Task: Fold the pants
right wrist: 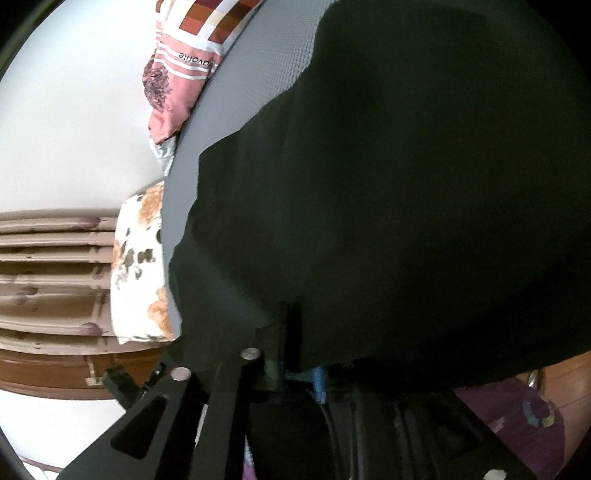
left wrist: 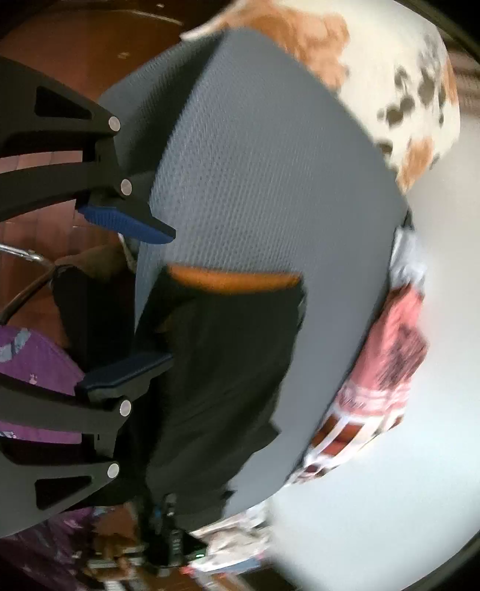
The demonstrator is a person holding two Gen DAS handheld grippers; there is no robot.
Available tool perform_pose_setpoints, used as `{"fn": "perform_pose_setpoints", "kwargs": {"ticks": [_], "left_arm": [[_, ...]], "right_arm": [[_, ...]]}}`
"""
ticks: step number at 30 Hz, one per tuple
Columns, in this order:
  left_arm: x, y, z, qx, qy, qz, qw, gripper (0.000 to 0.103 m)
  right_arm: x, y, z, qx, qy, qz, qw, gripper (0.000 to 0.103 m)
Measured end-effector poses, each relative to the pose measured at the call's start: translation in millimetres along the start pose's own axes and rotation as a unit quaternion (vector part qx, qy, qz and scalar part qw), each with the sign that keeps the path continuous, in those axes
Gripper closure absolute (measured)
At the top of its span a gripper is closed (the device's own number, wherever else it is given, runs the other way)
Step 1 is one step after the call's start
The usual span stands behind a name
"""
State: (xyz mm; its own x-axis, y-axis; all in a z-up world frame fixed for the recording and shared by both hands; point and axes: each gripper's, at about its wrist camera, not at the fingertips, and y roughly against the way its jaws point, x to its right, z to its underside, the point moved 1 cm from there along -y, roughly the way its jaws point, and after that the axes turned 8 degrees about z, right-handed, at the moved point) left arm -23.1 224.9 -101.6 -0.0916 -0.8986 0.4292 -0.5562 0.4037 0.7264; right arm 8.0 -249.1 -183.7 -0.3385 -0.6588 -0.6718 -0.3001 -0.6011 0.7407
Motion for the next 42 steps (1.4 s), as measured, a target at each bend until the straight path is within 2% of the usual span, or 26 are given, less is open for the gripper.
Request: {"fn": "perform_pose_setpoints", "kwargs": {"ticks": [2,4,6,8,11,15,17,19,21,22,24,26,29,32,33,34,35,39,42], "left_arm": [[-5,19,-7,0.032,0.015,-0.008,0.9993,0.041],[0,31,-16,0.054,0.018,0.002,0.9984,0.041],[21,32,-29,0.059,-0.010,0.007,0.9982,0.041],[48,17,-36,0.037,-0.051,0.014,0.9979,0.036],[86,-34,-43,-0.022,-0.118,0.012,0.9927,0.031],[103,-100,-42,-0.091,-0.158,0.001,0.9833,0.031],[102,-122,-39,-0.110,-0.161,-0.013,0.9807,0.031],[99,-137,-40,-0.118,-0.157,-0.025,0.9802,0.031],[98,-139,-40,-0.106,-0.162,-0.033,0.9806,0.031],[99,-141,-41,-0.105,-0.162,-0.037,0.9805,0.031],[98,-140,-37,-0.100,-0.159,-0.041,0.9813,0.030],[97,-140,-36,-0.095,-0.155,-0.041,0.9824,0.027],[95,-139,-37,-0.081,-0.140,-0.030,0.9864,0.023],[88,-135,-37,-0.059,-0.120,-0.002,0.9910,0.019],[86,-134,-37,-0.051,-0.112,0.009,0.9924,0.017],[86,-134,-38,-0.046,-0.108,0.015,0.9930,0.016],[85,-135,-37,-0.038,-0.106,0.016,0.9935,0.015],[99,-144,-30,-0.033,-0.144,-0.020,0.9888,0.008],[116,-159,-18,-0.045,-0.205,-0.073,0.9750,0.000]], "right_arm": [[0,2,2,-0.003,0.005,-0.007,1.000,0.074],[0,6,5,-0.009,0.011,-0.017,1.000,0.061],[0,13,7,-0.008,0.015,-0.028,0.999,0.059],[5,25,7,0.005,0.024,-0.036,0.999,0.058],[25,47,0,0.040,0.015,-0.053,0.998,0.054],[69,72,-18,0.086,-0.039,-0.082,0.992,0.053],[90,86,-29,0.107,-0.064,-0.099,0.987,0.054],[107,101,-40,0.131,-0.079,-0.116,0.981,0.054],[127,116,-55,0.154,-0.098,-0.116,0.976,0.056],[141,126,-65,0.169,-0.112,-0.134,0.970,0.056],[160,143,-79,0.199,-0.133,-0.140,0.961,0.056],[184,167,-97,0.242,-0.156,-0.155,0.945,0.055],[220,193,-120,0.277,-0.189,-0.171,0.926,0.061],[237,214,-138,0.300,-0.192,-0.149,0.923,0.066],[239,219,-143,0.303,-0.189,-0.141,0.923,0.073],[241,224,-149,0.304,-0.184,-0.124,0.927,0.089],[242,226,-154,0.302,-0.181,-0.104,0.930,0.096],[236,242,-150,0.313,-0.157,-0.061,0.935,0.098],[224,265,-125,0.334,-0.133,-0.052,0.932,0.098]]}}
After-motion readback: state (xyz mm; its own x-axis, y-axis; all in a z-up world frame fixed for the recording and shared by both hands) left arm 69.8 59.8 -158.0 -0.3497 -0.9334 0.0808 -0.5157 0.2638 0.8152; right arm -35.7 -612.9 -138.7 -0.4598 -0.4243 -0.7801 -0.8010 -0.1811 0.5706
